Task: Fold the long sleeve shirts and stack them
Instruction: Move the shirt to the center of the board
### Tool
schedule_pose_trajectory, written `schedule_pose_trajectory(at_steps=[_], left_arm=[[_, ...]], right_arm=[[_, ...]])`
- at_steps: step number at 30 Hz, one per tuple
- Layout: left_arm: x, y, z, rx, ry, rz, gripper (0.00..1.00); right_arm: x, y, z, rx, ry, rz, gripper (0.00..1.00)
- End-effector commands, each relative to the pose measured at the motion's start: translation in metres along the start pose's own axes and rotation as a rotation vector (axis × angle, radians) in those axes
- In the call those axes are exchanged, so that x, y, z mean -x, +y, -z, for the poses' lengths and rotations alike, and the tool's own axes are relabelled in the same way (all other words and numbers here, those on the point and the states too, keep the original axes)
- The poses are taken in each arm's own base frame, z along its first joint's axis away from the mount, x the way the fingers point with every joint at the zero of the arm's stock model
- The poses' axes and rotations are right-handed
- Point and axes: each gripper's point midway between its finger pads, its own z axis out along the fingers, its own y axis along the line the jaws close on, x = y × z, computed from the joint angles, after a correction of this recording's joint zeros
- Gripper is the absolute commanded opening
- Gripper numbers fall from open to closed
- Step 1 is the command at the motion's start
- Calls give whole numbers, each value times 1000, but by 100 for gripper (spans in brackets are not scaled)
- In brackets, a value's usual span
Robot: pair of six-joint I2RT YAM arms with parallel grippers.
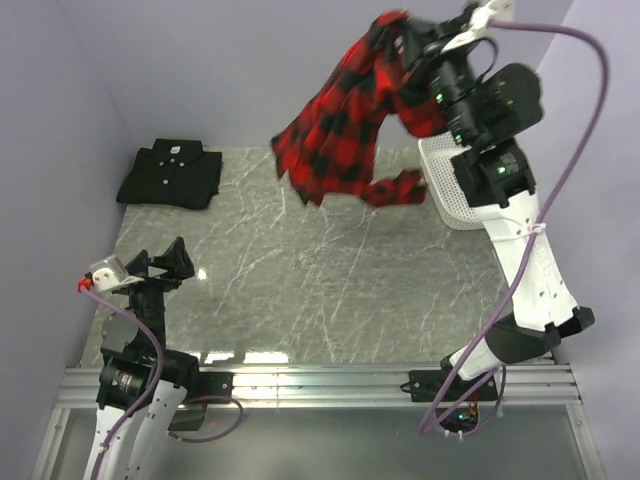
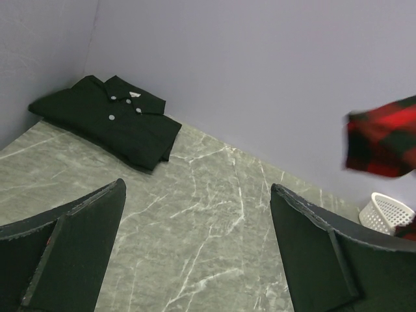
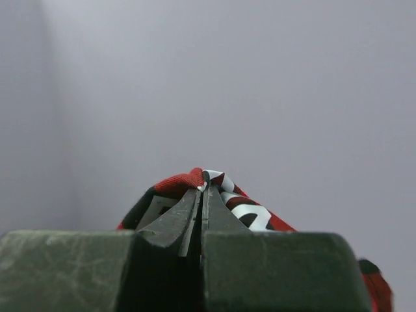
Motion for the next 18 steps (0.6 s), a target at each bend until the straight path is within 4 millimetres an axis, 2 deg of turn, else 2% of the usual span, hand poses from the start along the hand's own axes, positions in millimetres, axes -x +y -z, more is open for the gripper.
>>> schedule_pose_trajectory(at_steps=[1,2,4,5,6,7,8,9,10,11,12,13,14,16,18], left_arm=[[2,-2,-1,0,9,-6,99],[2,-2,-1,2,10,-7,99],[1,-3,-2,-6,15,-9,99],[0,-4,-2,-10,18,-8,99],[-1,-6,-2,-19,23,-9,99],[-2,-7,-3,-24,28,-12,99],[-3,-9,-3,-33,29,-10,99],[-4,-10,-3,-40,32,-10,99],[-3,-12,-4,-47,32,-7,99],[-4,-12,-5,-38,38,4,99],[-4,-11,-6,-28,43,12,99],[-9,-11,-9,-19,64,11,99],[-10,-13,-10,-23,74,13,99],[-24,-17,-14,-27,137,19,99],[-31,-23,-17,-33,184,49,99]], right_arm=[[11,24,26,87,-44,-108,0],[-42,34,34,97,41,-182,0],[-83,44,57,103,126,-243,2],[-132,48,84,87,239,-274,6],[-159,50,102,62,302,-336,15],[-168,47,124,31,329,-358,19],[-235,48,164,-39,493,-412,28],[-257,33,187,-153,537,-418,36],[-260,25,211,-209,546,-435,44],[-302,22,253,-293,682,-449,58],[-313,12,273,-369,721,-429,64],[-314,6,288,-407,748,-417,67],[-331,4,316,-443,856,-387,71],[-343,6,337,-446,937,-371,73],[-354,15,349,-415,1000,-389,75]])
